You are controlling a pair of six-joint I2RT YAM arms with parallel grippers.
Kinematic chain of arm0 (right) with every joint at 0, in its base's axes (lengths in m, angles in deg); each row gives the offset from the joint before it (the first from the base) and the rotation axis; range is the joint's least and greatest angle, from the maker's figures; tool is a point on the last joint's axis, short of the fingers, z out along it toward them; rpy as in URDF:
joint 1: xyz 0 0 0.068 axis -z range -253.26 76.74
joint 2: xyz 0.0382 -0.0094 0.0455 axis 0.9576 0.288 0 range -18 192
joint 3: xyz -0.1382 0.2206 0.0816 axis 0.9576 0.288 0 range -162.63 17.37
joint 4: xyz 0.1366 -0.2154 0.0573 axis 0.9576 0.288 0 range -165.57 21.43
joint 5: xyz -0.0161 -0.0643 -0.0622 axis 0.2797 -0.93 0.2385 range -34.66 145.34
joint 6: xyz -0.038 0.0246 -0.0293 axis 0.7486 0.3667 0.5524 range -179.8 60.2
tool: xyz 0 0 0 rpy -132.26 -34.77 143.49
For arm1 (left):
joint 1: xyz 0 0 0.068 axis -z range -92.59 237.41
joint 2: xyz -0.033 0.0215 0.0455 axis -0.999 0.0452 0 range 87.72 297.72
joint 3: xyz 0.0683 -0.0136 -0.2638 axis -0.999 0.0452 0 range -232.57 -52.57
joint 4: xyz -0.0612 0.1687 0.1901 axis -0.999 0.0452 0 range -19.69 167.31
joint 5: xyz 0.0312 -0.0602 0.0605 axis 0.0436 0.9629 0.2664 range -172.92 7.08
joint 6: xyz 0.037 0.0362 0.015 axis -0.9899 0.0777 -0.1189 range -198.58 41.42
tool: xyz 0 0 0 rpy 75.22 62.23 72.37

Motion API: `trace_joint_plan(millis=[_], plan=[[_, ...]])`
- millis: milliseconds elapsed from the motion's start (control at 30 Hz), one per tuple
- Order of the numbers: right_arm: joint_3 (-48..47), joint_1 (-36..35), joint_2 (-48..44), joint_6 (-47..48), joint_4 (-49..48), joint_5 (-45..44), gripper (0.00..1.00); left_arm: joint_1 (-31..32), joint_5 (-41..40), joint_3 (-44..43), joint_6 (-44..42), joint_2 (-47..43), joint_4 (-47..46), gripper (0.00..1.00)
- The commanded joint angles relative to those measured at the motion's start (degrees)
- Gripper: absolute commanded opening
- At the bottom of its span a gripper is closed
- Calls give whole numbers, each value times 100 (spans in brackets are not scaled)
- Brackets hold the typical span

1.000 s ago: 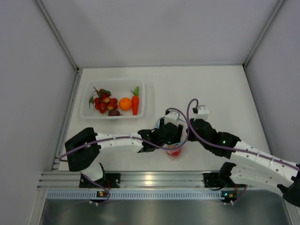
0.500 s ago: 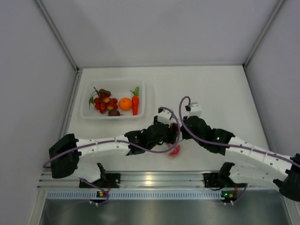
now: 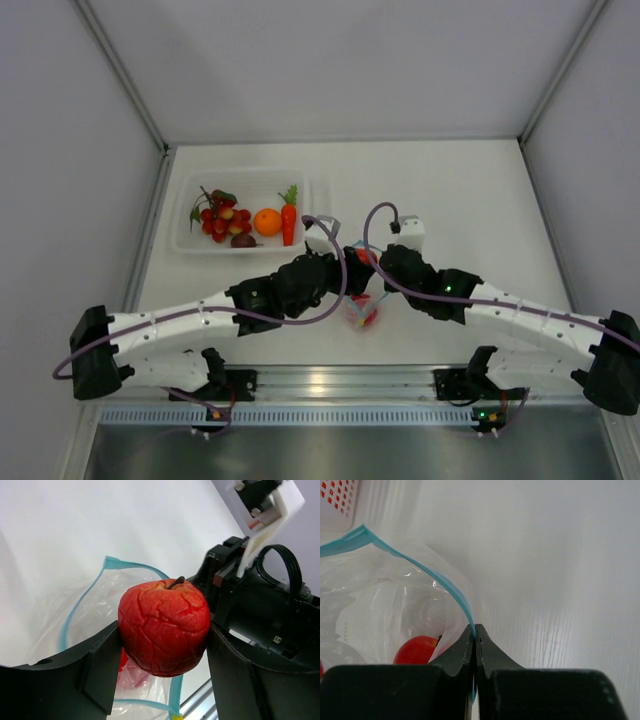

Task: Open the zip-top bag and remove the fake food
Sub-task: Pick up the fake fruit from the zipper food storage bag, then place the fake fruit in the bin.

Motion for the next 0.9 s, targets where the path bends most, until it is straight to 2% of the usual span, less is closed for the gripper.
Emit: trace_joint_plan(millis=[0, 67, 133, 267, 367, 467, 767, 867], plan=[[-172, 26, -25, -121, -139, -250, 0, -57, -755, -270, 334, -185, 744, 0], [-128, 70, -78, -191, -166, -232, 0, -171, -1117, -524, 545, -177, 1400, 0], [-32, 114, -192, -209, -218, -197, 0, -408, -1364, -614, 615, -246, 1658, 0], [92, 167, -333, -270, -289, -101, 0, -1137, -1067, -588, 414, -396, 1686, 0], [92, 167, -350, -270, -201, -118, 0, -2005, -901, -605, 221, -396, 1695, 0], [144, 167, -429, -261, -174, -179, 0, -2403, -742, -719, 54, -318, 1695, 0], [215, 176, -772, -261, -8, -109, 0, -4071, -21, -1412, -202, 859, 1809, 0], [259, 167, -930, -261, 28, -100, 0, -4407, 163, -1615, -149, 1325, 1809, 0]])
